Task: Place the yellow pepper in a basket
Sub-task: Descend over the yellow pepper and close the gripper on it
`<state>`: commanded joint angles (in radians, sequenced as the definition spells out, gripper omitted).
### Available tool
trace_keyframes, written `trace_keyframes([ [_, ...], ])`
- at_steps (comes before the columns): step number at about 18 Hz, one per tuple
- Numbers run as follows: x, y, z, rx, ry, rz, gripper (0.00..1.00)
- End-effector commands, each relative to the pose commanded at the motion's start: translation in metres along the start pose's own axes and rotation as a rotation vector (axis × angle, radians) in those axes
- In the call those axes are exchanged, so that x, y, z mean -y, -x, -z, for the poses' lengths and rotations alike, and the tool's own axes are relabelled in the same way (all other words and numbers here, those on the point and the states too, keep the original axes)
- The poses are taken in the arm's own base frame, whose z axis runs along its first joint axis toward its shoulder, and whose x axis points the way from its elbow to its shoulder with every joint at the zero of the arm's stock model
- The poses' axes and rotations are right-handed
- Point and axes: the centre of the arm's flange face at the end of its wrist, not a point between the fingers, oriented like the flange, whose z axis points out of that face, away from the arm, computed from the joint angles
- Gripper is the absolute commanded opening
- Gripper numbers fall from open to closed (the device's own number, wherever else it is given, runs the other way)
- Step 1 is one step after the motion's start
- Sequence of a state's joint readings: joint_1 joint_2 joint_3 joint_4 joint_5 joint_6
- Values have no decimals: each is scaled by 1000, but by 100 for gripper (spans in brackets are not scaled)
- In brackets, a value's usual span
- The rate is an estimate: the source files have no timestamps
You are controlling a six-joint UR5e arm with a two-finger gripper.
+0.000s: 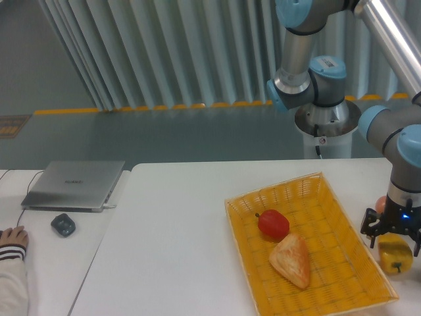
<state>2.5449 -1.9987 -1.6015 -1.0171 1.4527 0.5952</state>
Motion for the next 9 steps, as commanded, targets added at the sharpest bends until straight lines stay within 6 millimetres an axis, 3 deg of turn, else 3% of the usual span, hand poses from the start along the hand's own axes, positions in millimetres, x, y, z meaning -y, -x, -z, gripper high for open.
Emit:
trace_keyframes([
  [7, 0, -1, -5, 19, 4, -15, 100],
  [8, 0, -1, -5, 19, 4, -16, 97],
  [9, 1, 0, -4, 20, 3, -16, 79],
])
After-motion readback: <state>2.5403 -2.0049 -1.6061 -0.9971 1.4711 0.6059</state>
